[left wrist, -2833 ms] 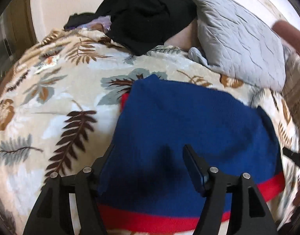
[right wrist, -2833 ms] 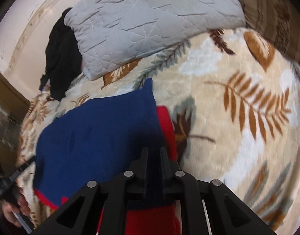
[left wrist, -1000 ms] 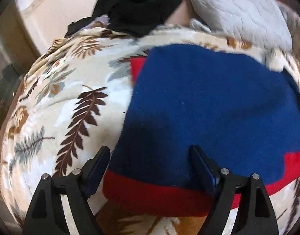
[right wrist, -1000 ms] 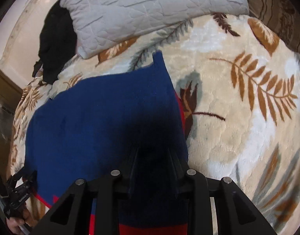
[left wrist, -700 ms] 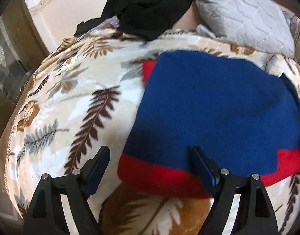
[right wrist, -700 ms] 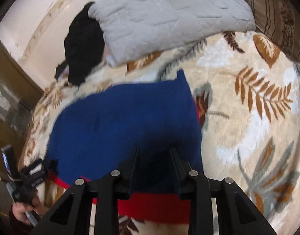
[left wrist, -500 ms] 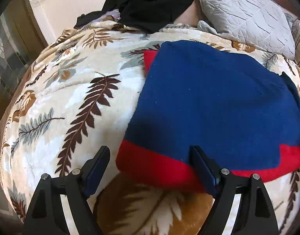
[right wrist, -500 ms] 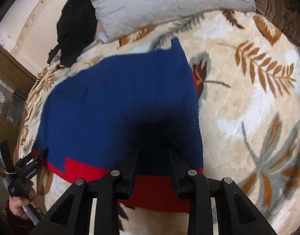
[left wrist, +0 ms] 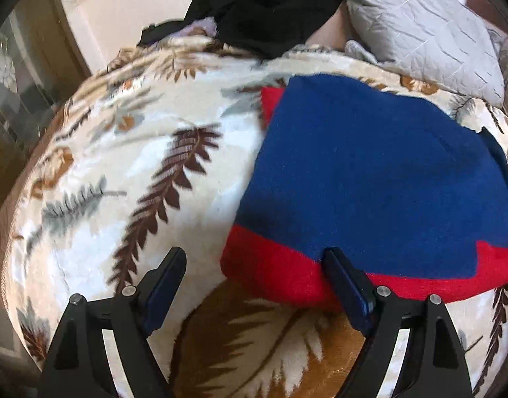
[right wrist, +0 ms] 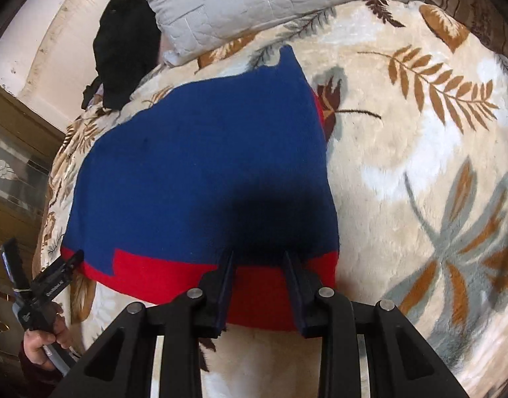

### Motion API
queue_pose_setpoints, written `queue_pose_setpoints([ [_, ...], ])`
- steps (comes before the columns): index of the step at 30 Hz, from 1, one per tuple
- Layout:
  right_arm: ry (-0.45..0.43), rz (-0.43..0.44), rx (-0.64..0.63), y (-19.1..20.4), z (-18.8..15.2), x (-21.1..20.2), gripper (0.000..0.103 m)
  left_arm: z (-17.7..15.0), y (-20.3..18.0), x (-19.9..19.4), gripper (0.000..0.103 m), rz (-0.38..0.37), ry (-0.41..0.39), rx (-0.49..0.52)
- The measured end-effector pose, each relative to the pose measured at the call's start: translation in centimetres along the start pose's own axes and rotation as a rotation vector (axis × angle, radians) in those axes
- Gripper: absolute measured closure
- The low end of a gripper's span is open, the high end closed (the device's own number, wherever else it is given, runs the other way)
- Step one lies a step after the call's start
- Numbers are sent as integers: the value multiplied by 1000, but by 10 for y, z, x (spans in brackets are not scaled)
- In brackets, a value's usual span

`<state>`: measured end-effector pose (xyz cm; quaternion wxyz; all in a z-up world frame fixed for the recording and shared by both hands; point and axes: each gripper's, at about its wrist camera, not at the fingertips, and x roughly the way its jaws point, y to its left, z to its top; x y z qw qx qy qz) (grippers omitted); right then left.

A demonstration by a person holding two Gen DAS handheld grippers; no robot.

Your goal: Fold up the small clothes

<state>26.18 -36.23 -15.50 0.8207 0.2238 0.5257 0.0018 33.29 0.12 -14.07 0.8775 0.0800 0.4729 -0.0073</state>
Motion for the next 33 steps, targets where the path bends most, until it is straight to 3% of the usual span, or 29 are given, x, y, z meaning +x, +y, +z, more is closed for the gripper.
queue_pose_setpoints([
  [6,-95,78,-35,13,3,-22,67,11,-1,-18,16,-13,-98,-12],
  [11,-39,75,-25,18,5,-1,67,5,-15,19,15,28,30,47],
  [14,22,55,-32,20,3,15,65,5,-14,15,15,15,10,34],
  [15,15,53,-42,22,3,14,63,6,-13,12,15,9,6,35],
  [16,13,65,-42,23,3,13,49,5,-13,9,15,7,-6,33],
  [17,3,97,-31,23,3,10,41,6,-12,6,15,7,-21,29],
  [29,-83,147,-18,13,6,-16,41,12,-25,-21,15,-5,-129,45],
  [33,-36,119,-5,12,5,0,41,14,-33,-15,15,-7,-118,59],
])
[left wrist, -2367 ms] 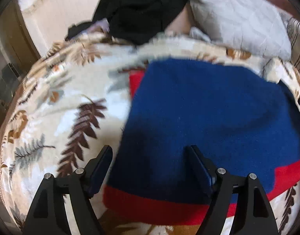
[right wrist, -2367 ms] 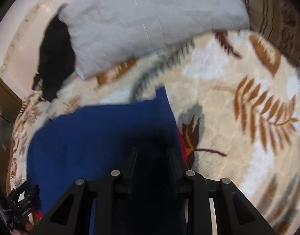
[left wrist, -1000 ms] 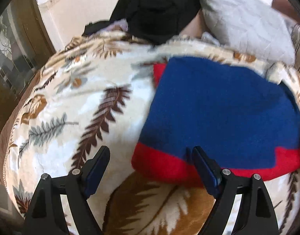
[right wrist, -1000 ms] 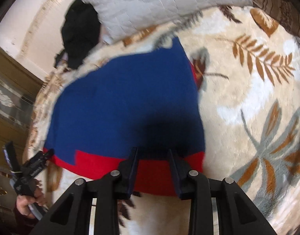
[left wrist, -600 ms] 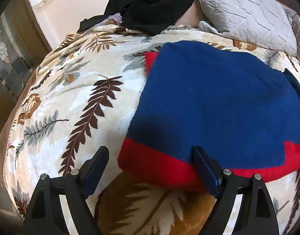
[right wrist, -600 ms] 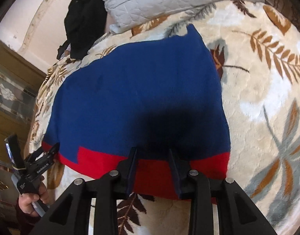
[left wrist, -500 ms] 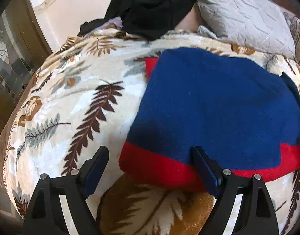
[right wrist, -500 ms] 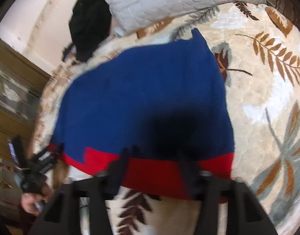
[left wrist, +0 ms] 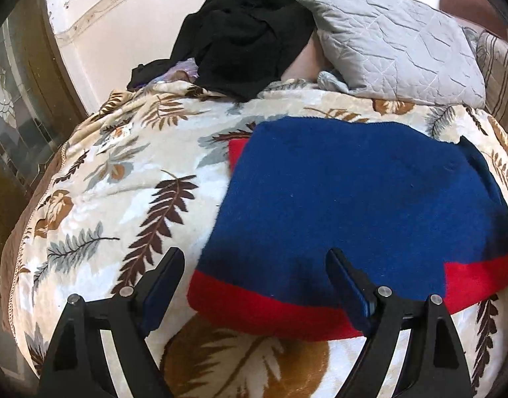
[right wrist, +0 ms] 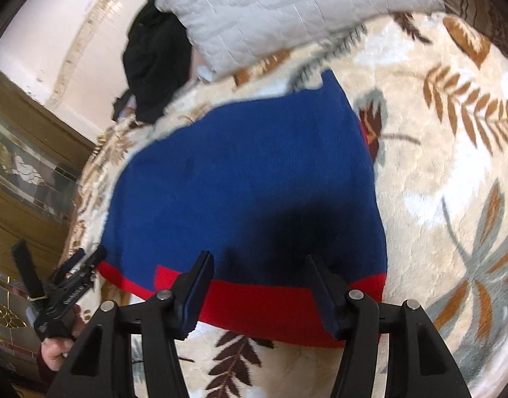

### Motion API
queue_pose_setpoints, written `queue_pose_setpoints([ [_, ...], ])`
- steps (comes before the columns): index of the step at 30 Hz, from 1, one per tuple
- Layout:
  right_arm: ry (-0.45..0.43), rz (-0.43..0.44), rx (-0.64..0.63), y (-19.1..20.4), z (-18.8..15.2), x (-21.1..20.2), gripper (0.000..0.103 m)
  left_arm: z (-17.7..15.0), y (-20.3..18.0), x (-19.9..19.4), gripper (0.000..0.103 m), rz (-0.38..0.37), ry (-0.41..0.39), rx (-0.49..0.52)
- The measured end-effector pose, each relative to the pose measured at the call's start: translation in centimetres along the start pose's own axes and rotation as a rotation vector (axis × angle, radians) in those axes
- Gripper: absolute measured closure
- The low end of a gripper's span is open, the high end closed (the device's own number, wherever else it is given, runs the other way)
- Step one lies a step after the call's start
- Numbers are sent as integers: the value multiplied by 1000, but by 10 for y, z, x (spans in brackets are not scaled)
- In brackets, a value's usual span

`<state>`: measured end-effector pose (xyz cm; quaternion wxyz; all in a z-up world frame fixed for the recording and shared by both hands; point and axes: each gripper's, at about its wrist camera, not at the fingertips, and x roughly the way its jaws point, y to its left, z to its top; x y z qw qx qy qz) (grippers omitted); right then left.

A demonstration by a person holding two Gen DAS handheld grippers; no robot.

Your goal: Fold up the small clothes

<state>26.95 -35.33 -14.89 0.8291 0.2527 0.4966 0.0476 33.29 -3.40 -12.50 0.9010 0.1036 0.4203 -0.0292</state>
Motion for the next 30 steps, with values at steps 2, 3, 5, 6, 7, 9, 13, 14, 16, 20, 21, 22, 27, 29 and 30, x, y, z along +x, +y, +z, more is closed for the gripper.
queue_pose_setpoints([
  [2,33,-15,-2,-1,-2,12,41,-1,-5,5,15,5,16,10],
  [3,32,-25,-17,1,-2,14,40,-2,-7,8,15,8,24,15],
  [5,29,-20,-26,3,-2,13,40,-3,-11,13,15,15,39,25],
  [6,26,-10,-20,3,-2,12,40,-3,-12,15,15,17,46,28],
  [7,19,2,-11,1,-1,10,40,-2,-13,16,15,15,48,26],
  [9,-15,27,-11,1,0,2,40,-1,-15,12,15,-3,33,21],
  [13,-74,17,-44,5,4,-6,40,3,-21,8,15,-21,14,27],
  [14,-75,9,-38,3,6,-4,40,4,-23,8,15,-27,13,31],
  [16,-54,-4,-18,-1,8,4,40,4,-30,11,15,-28,20,45],
  [20,-29,-32,-30,0,12,17,40,3,-39,20,15,-27,48,61],
  [21,-30,-31,-29,0,12,16,40,3,-40,21,15,-26,50,62],
  [22,-32,-26,-22,-1,13,16,40,4,-41,22,15,-26,50,62],
  [27,-111,-33,-24,-1,29,2,40,4,-42,22,15,-25,47,63],
  [29,-131,-44,-7,-6,37,1,40,4,-42,23,15,-23,47,69],
  [30,-134,-43,16,-11,43,2,42,3,-42,23,15,-22,47,73],
])
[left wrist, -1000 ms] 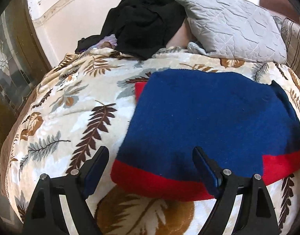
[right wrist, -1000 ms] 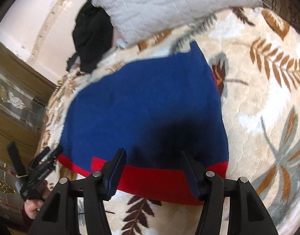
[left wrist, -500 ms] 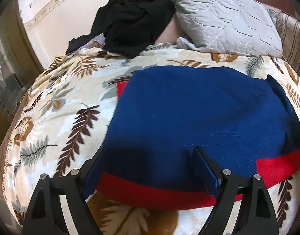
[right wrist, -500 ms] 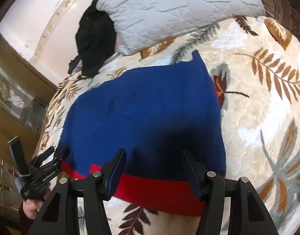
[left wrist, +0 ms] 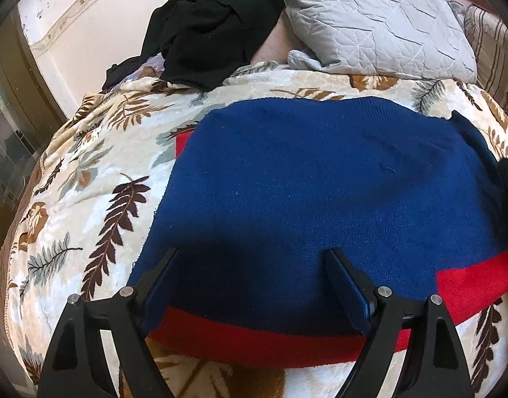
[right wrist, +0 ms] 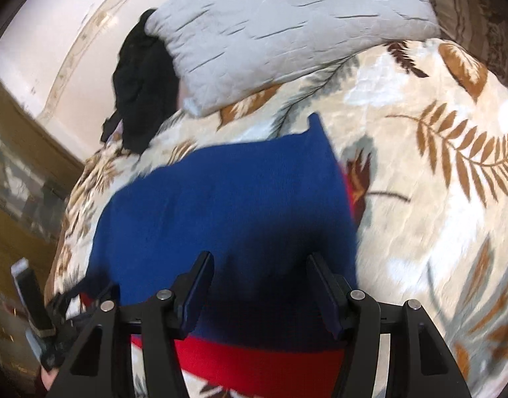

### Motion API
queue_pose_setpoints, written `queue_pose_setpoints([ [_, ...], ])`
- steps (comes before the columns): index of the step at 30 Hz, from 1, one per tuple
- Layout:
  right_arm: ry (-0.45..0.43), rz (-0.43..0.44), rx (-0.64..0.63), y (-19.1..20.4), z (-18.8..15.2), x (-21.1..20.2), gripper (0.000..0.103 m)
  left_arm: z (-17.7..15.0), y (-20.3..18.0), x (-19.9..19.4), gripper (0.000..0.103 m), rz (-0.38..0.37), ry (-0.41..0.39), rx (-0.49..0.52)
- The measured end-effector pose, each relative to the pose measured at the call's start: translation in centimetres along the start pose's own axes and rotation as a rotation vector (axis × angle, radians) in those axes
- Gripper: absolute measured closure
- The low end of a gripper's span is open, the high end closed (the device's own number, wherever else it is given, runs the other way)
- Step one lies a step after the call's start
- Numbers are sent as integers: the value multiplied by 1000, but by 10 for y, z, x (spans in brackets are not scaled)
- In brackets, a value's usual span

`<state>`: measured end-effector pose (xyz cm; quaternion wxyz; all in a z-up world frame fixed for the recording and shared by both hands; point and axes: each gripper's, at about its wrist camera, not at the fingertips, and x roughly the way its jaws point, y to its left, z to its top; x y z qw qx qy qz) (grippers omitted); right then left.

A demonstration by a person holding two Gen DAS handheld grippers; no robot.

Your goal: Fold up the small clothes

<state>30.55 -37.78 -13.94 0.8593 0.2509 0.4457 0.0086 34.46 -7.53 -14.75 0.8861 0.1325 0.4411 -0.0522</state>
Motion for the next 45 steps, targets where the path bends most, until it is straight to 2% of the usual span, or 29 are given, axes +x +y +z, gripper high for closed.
queue_pose_setpoints([
  [5,60,-39,29,-11,6,26,43,-1,-1,2,15,0,6,12],
  [15,-15,-21,22,-9,7,2,43,-2,-2,2,15,6,5,17],
  [17,-14,-16,32,-10,8,0,43,-2,-2,2,15,4,5,18],
  [21,52,-50,46,-13,6,17,43,-2,-1,2,15,-2,7,14],
  [27,11,-40,24,-4,18,10,43,7,12,-2,15,-21,-8,-21],
  [31,7,-52,15,-4,32,21,43,20,34,6,15,26,-10,-67],
  [34,-7,-70,8,-6,47,28,43,23,42,27,15,74,52,-57],
  [35,-2,-86,7,-7,51,32,44,22,42,36,15,71,80,-50],
  [37,39,-106,31,-17,56,46,48,23,43,36,15,62,66,-63],
  [40,24,-56,67,-25,56,41,48,23,39,27,15,54,39,-37],
  [43,-25,-14,88,-29,55,17,45,22,38,17,15,45,13,-37],
  [45,-18,3,97,-33,51,6,45,20,37,10,15,38,-7,-31],
])
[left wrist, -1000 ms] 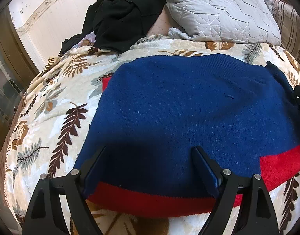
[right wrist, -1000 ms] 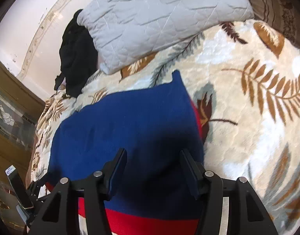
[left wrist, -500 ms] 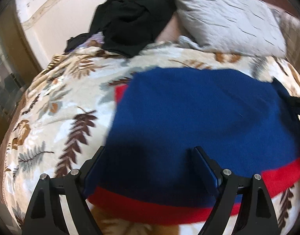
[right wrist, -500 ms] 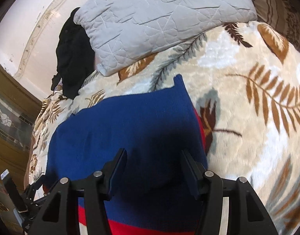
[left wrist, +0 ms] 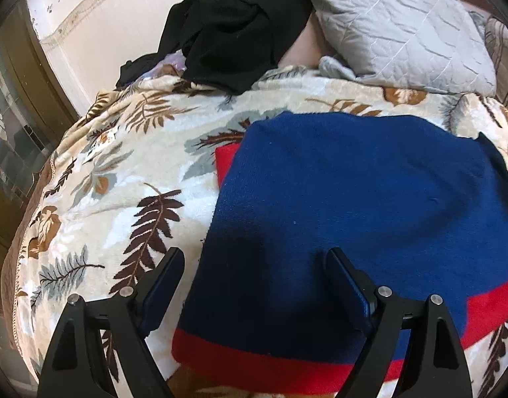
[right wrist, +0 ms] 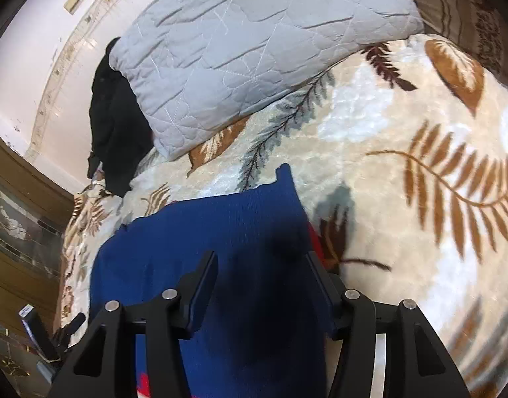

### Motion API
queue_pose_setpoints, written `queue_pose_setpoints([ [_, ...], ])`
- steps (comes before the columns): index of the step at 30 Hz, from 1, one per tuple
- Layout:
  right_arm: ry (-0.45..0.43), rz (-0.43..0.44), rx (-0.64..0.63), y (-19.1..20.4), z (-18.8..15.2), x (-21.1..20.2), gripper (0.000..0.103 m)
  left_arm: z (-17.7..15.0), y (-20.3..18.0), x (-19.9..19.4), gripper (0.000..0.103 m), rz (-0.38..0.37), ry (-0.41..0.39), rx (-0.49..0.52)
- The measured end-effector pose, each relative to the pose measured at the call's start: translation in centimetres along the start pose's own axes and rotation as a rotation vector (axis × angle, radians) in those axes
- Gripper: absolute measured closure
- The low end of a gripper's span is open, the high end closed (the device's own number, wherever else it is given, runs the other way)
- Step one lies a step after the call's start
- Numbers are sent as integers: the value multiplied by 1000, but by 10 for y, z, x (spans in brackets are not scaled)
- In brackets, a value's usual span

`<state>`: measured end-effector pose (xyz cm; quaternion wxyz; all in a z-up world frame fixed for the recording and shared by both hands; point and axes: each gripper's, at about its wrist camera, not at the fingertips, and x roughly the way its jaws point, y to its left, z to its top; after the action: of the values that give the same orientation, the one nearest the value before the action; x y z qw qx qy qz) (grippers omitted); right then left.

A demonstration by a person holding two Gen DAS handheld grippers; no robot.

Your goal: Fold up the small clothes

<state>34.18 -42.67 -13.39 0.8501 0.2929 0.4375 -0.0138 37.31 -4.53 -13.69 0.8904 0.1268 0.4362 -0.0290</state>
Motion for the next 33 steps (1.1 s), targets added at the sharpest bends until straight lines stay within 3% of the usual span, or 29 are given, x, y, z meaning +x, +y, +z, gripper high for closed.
queue_pose_setpoints([
  [7,102,57,41,-29,-22,-8,41,-6,2,-17,15,-25,-40,6],
  [33,230,191,94,-62,-27,11,35,-1,-16,-8,15,-70,-25,23],
])
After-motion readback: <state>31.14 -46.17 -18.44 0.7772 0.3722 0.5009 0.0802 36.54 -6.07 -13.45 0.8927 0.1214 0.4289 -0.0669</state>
